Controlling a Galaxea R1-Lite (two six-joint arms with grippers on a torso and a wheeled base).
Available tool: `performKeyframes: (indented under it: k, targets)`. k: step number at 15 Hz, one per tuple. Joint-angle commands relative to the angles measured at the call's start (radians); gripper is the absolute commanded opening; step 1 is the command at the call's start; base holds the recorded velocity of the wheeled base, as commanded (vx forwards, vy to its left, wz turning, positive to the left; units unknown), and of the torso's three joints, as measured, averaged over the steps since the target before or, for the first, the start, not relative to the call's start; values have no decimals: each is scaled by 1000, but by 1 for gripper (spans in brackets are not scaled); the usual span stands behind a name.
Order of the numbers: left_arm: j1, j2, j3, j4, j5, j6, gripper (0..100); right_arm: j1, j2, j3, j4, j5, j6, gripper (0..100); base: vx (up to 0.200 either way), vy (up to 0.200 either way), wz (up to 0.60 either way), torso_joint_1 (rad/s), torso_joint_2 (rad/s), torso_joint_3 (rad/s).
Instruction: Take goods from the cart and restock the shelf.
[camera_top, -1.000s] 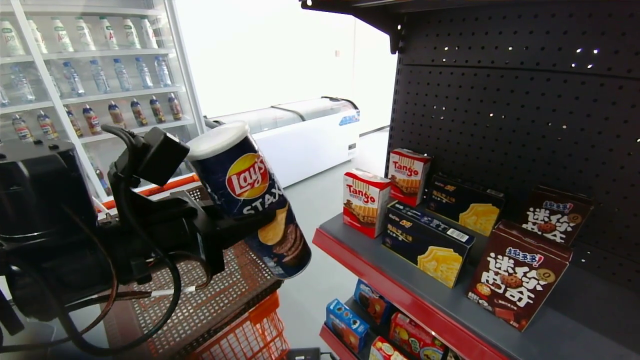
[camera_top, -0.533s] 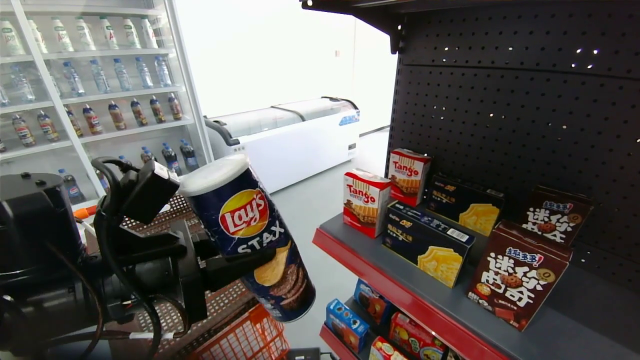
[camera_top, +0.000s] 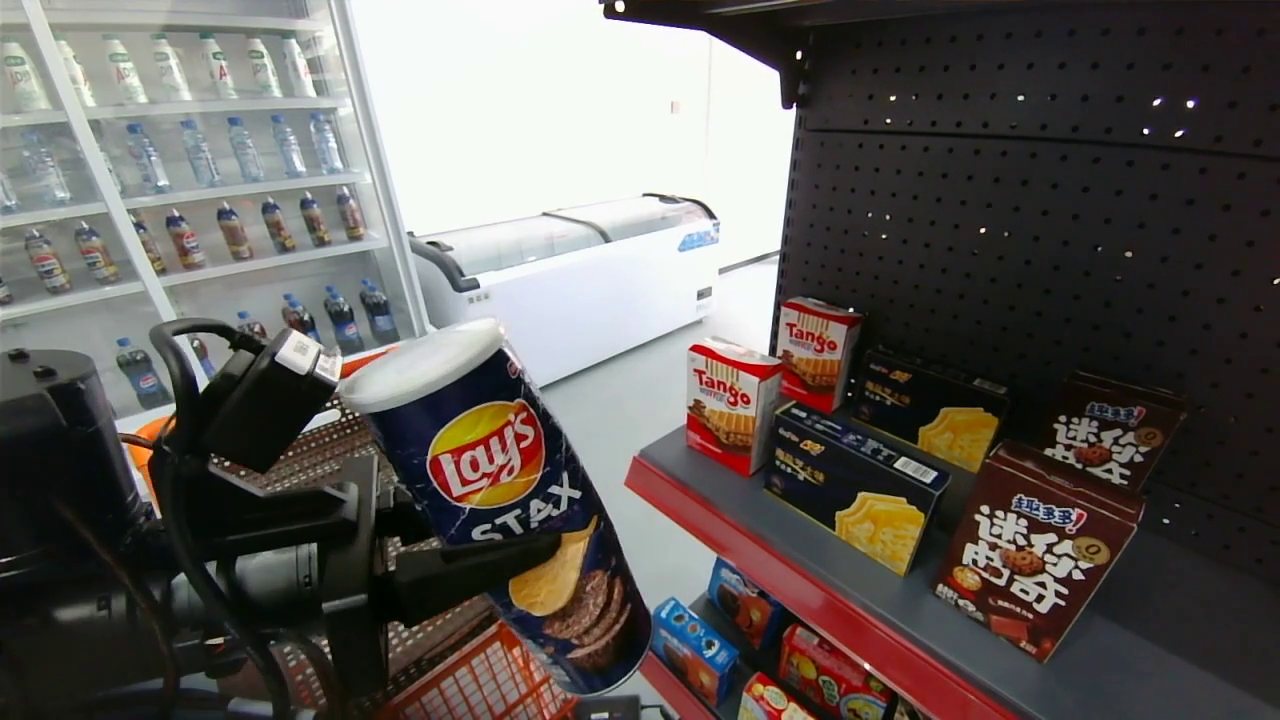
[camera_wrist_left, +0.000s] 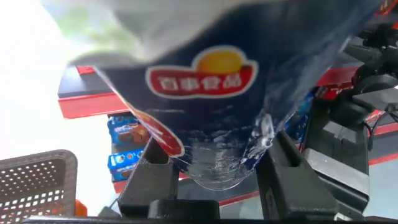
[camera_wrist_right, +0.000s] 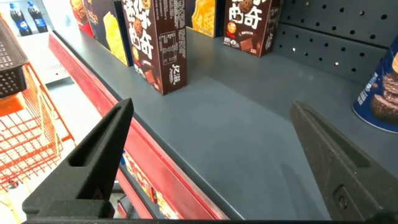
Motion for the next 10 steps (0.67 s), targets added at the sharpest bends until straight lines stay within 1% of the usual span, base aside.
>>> performKeyframes:
  k: [1, 3, 4, 6, 8, 10]
  targets:
    - [-2, -2, -2, -2, -2, 1, 0, 0, 1, 0, 0, 2, -2, 100, 0, 0, 0, 0, 0, 0]
    - [4, -2, -1, -4, -69, 2, 0, 0, 1, 0, 0, 2, -2, 100, 0, 0, 0, 0, 0, 0]
    - [-1, -4, -1, -4, -79, 9, 0, 0, 1, 0, -2, 2, -2, 100, 0, 0, 0, 0, 0, 0]
    - [-4, -4, 15, -2, -117, 38, 0, 0, 1, 0, 0, 2, -2, 100, 0, 0, 0, 0, 0, 0]
    - [-8, -5, 38, 0, -134, 71, 0, 0, 1, 0, 0, 2, -2, 100, 0, 0, 0, 0, 0, 0]
    - [-16, -8, 54, 0, -140, 73, 0, 0, 1, 0, 0, 2, -2, 100, 0, 0, 0, 0, 0, 0]
